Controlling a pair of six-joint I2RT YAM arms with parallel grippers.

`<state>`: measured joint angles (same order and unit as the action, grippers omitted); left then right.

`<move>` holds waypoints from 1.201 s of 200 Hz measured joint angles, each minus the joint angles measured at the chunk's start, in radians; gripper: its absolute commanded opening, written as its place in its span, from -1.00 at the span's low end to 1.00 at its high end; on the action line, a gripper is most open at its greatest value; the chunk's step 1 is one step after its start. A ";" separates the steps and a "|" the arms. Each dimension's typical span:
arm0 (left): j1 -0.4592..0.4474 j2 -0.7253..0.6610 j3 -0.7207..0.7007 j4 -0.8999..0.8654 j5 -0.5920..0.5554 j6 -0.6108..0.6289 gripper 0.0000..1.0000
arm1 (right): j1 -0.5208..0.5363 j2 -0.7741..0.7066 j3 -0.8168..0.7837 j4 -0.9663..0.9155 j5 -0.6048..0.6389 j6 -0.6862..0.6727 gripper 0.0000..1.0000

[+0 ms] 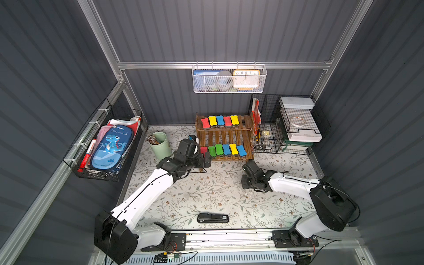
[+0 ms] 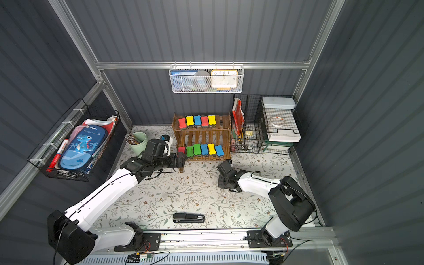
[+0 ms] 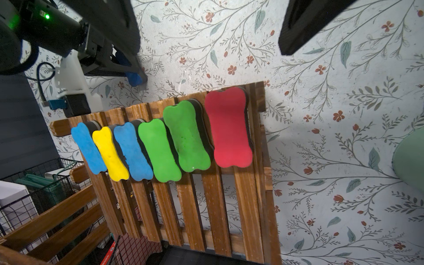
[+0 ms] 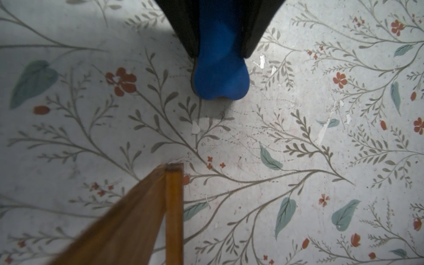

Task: Remove the whiteboard erasers from the shelf
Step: Place the whiteboard eraser at the center of the board, then pick up the whiteboard eraser from the shelf.

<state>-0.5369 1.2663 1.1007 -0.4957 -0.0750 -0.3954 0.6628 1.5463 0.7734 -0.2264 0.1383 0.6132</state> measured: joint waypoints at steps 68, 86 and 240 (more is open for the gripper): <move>0.000 0.000 0.000 -0.003 0.000 -0.003 0.99 | 0.000 -0.039 0.001 -0.050 -0.002 0.004 -0.08; 0.000 0.000 0.000 -0.008 0.000 -0.003 0.98 | 0.000 -0.085 0.008 -0.084 -0.010 0.003 -0.08; 0.000 -0.065 -0.067 -0.029 -0.015 -0.004 0.98 | -0.011 -0.149 0.791 -0.373 -0.018 -0.228 -0.07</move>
<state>-0.5369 1.2011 1.0340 -0.5251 -0.0898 -0.3996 0.6518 1.3972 1.5646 -0.5991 0.1207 0.3851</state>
